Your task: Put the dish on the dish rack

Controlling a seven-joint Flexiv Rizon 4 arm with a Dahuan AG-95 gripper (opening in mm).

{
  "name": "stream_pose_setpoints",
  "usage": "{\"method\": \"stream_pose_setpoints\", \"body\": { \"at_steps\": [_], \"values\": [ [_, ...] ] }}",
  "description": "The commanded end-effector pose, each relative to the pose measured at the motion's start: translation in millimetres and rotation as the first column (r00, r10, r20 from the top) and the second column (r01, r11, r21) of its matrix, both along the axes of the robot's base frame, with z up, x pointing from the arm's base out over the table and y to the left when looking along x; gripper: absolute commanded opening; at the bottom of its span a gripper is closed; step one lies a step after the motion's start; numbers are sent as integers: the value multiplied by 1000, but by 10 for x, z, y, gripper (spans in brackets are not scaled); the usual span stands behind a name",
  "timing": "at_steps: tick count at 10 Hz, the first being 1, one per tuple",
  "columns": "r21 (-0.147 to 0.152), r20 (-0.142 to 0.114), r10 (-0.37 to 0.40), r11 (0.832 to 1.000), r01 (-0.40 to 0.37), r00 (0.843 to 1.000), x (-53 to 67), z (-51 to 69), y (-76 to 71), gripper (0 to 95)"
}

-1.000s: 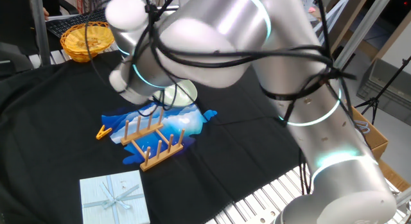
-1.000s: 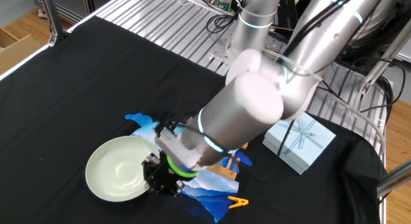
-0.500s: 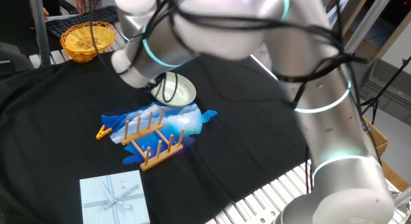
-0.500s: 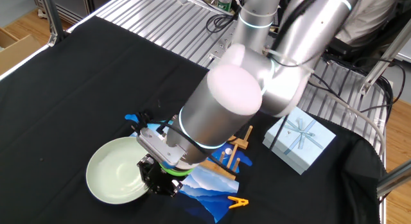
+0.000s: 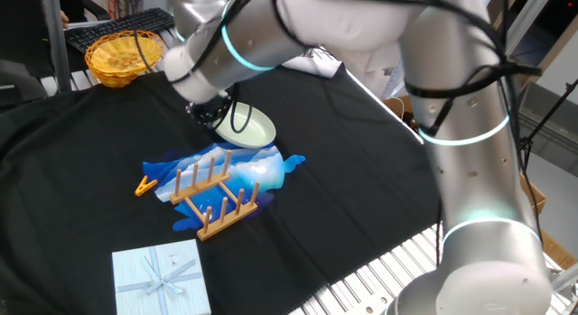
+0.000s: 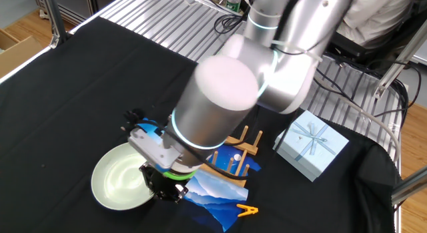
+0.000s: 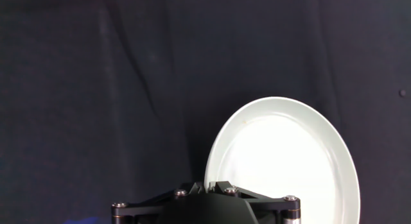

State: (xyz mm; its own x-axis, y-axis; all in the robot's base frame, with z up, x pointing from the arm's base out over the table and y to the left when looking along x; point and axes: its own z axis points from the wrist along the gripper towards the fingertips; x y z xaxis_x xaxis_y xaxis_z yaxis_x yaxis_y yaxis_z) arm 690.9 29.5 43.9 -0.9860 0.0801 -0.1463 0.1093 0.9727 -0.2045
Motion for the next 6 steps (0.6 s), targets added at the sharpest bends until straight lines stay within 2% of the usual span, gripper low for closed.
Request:
{"method": "stream_pose_setpoints", "body": {
  "at_steps": [1,4,6],
  "values": [
    [-2,4,2,1000,-2,1000,-14,24,0,0],
    [4,1,2,1000,-2,1000,-14,44,3,0],
    [20,-12,-3,1000,3,1000,-15,55,4,0]
  ]
}}
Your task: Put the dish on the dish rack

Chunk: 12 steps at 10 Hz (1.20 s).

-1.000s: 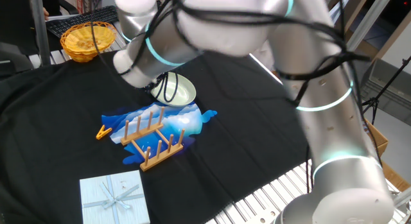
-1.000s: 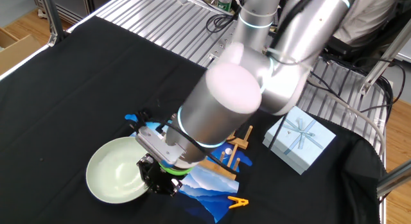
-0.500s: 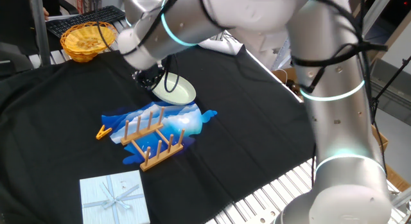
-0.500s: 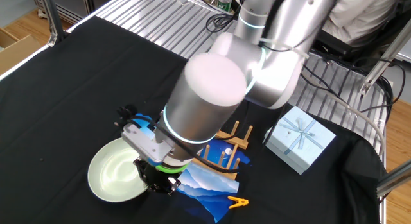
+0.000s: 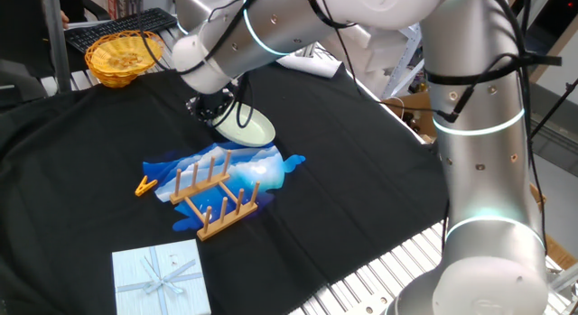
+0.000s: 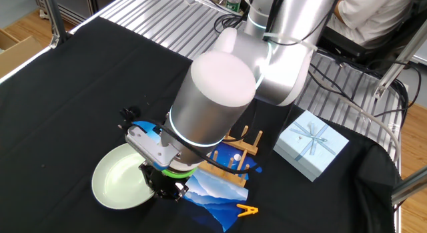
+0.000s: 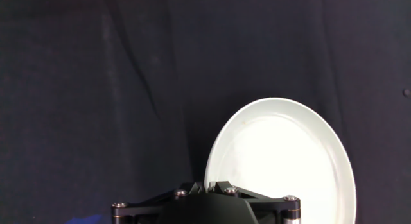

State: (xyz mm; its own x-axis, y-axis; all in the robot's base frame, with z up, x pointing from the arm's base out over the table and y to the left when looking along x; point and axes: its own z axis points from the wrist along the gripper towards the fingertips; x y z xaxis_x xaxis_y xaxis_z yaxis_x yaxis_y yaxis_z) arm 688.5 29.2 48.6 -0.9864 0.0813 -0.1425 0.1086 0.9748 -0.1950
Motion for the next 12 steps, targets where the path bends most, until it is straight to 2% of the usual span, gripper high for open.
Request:
{"method": "stream_pose_setpoints", "body": {
  "at_steps": [1,2,5,7,9,10,12],
  "values": [
    [10,-15,-3,1000,3,1000,5,42,7,0],
    [13,-27,-5,1000,5,1000,0,88,4,0],
    [50,-54,-13,999,15,998,-25,236,-6,0],
    [51,-66,-14,999,17,998,-49,345,-8,0],
    [76,-83,-34,996,40,996,-79,453,9,0],
    [98,-95,-52,993,61,994,-106,524,31,0],
    [117,-113,-67,990,81,991,-166,671,57,0]
  ]
}}
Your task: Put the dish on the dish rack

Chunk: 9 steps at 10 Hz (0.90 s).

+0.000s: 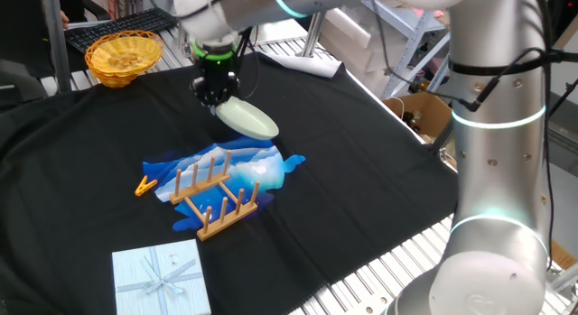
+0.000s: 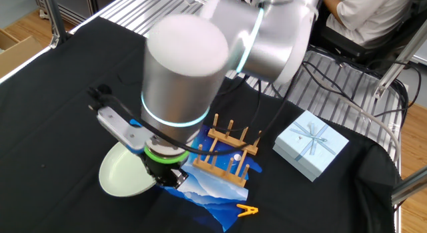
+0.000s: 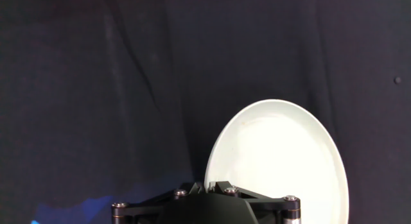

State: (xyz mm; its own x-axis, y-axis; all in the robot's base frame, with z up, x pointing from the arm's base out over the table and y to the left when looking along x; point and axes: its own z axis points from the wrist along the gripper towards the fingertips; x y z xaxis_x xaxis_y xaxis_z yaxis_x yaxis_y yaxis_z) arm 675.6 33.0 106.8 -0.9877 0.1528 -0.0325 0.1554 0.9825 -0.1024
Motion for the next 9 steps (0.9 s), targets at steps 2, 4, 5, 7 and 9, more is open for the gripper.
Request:
{"method": "stream_pose_setpoints", "body": {
  "at_steps": [2,4,5,7,9],
  "values": [
    [28,-32,-24,999,24,999,-92,216,55,0],
    [47,-55,-43,998,46,998,-176,369,120,0],
    [79,-72,-62,995,68,995,-238,467,156,0],
    [81,-88,-78,993,85,993,-352,621,246,0],
    [125,-117,-104,985,118,988,-483,774,333,0]
  ]
}}
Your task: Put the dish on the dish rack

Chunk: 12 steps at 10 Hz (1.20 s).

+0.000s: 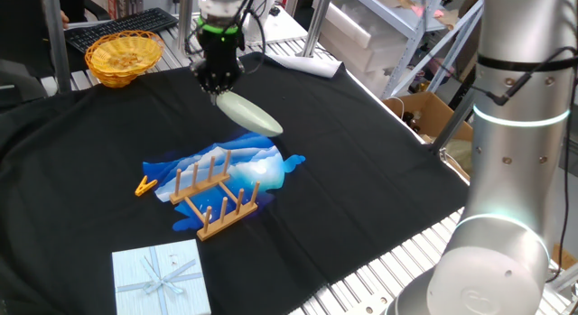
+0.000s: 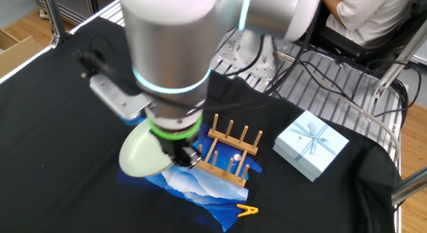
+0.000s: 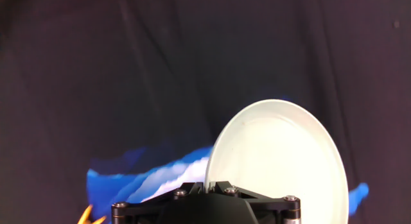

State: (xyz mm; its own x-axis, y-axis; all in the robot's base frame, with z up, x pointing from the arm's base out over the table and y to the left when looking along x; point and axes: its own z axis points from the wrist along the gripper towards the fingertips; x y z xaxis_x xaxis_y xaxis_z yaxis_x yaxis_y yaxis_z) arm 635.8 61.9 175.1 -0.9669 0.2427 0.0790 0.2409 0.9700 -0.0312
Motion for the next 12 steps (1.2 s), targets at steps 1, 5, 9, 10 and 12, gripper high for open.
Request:
{"method": "stream_pose_setpoints", "body": {
  "at_steps": [1,5,9,10,12],
  "values": [
    [63,-29,-30,997,32,999,-143,152,80,0],
    [170,-76,-89,980,101,993,-397,344,259,0],
    [268,-118,-137,949,164,984,-666,503,396,0],
    [271,-120,-140,948,168,983,-686,508,403,0],
    [304,-141,-156,933,192,978,-688,510,401,0]
  ]
}}
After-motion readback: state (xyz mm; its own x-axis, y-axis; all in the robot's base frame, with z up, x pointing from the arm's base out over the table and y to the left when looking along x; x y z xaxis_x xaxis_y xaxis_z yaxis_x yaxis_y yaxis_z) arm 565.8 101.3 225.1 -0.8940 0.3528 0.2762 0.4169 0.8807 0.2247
